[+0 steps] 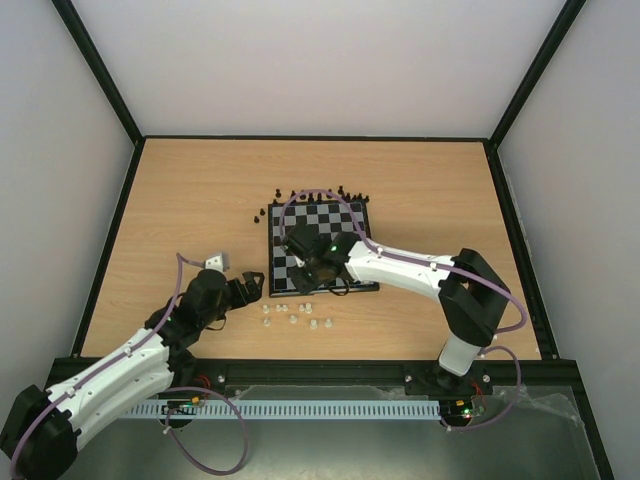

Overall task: Set up the chess pieces on the board
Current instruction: Place the chess piece on the chessboard, then pick up the chess piece at the center of the board.

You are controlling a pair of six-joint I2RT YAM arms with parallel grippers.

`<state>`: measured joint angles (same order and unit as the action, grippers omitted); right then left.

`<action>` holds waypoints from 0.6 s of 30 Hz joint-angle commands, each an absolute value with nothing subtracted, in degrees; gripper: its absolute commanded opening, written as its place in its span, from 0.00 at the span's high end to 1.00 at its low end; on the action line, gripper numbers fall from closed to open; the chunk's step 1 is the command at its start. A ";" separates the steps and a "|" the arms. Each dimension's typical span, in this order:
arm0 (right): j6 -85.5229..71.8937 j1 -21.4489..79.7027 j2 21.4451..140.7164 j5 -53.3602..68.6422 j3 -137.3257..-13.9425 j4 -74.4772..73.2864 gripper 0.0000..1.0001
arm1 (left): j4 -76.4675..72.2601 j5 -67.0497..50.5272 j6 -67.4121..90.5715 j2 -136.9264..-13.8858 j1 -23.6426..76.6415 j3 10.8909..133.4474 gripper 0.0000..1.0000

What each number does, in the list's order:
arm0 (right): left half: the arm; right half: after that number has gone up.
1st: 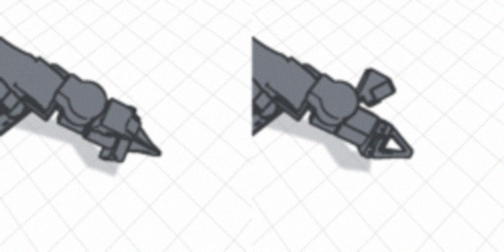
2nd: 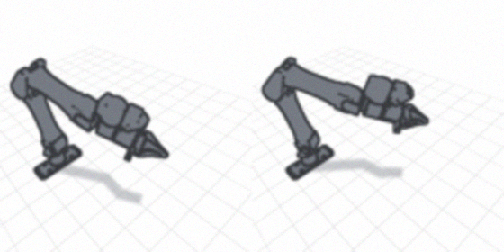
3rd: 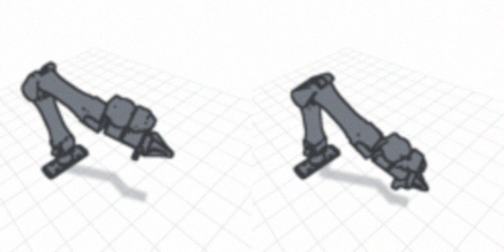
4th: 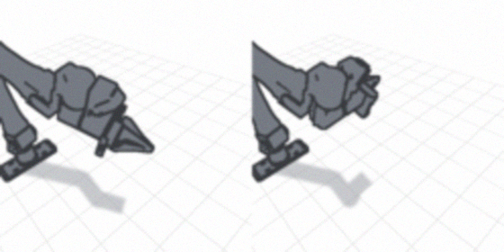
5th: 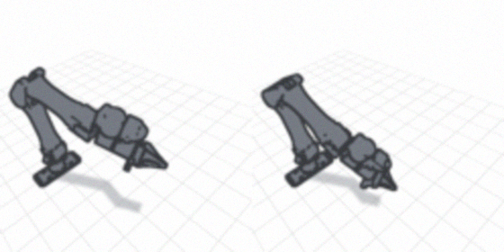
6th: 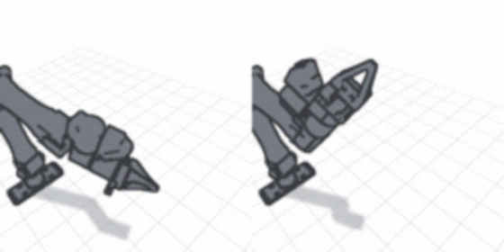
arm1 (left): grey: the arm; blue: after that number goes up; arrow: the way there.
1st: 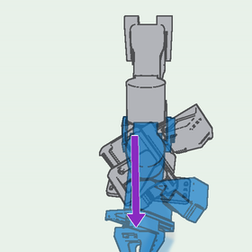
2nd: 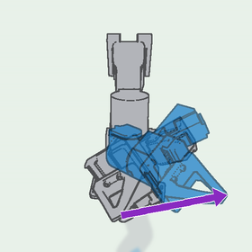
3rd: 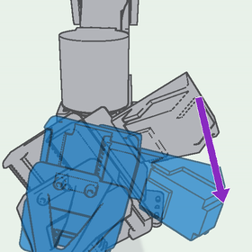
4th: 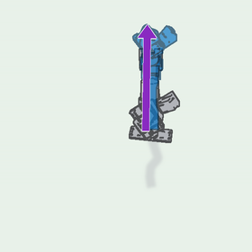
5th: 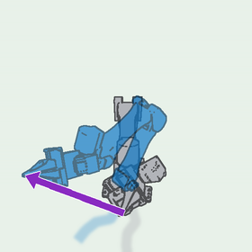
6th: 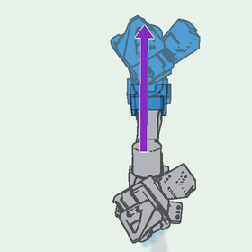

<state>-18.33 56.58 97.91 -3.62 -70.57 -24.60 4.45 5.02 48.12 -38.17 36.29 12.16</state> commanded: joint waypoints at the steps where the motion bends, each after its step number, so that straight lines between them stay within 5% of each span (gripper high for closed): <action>1: -17.35 59.33 99.88 -1.48 -73.20 -29.41 0.71 | 5.37 6.15 48.71 -37.02 35.94 12.92 0.01; 18: -18.06 64.25 109.40 -0.87 -77.97 -30.92 0.72 | 9.90 6.68 49.22 -30.54 35.90 12.48 0.01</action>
